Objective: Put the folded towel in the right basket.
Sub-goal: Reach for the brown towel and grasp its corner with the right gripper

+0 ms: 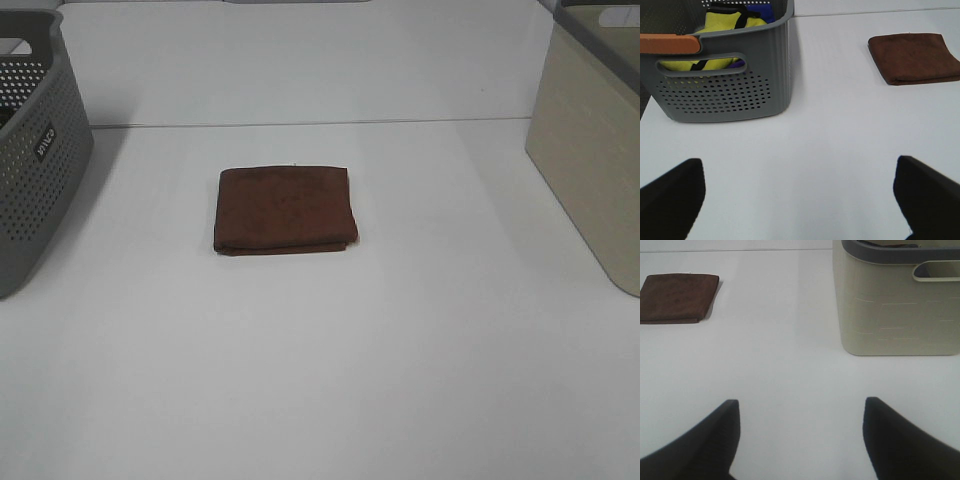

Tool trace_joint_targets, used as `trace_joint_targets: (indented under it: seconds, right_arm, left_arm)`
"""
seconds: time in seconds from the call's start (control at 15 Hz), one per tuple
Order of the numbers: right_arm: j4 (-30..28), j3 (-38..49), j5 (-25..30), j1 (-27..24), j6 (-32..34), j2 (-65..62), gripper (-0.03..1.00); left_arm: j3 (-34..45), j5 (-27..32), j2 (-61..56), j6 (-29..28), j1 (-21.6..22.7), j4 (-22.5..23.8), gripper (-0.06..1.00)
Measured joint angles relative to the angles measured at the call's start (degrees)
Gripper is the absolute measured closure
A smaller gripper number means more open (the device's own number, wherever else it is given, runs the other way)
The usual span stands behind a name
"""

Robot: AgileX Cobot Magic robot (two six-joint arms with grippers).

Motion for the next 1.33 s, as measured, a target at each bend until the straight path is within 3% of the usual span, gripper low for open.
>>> trace_joint_targets:
  seconds: [1.33]
  right_arm:
    - [0.0, 0.0, 0.0, 0.0, 0.0, 0.0, 0.3]
  left_arm:
    - [0.0, 0.0, 0.0, 0.0, 0.0, 0.0, -0.03]
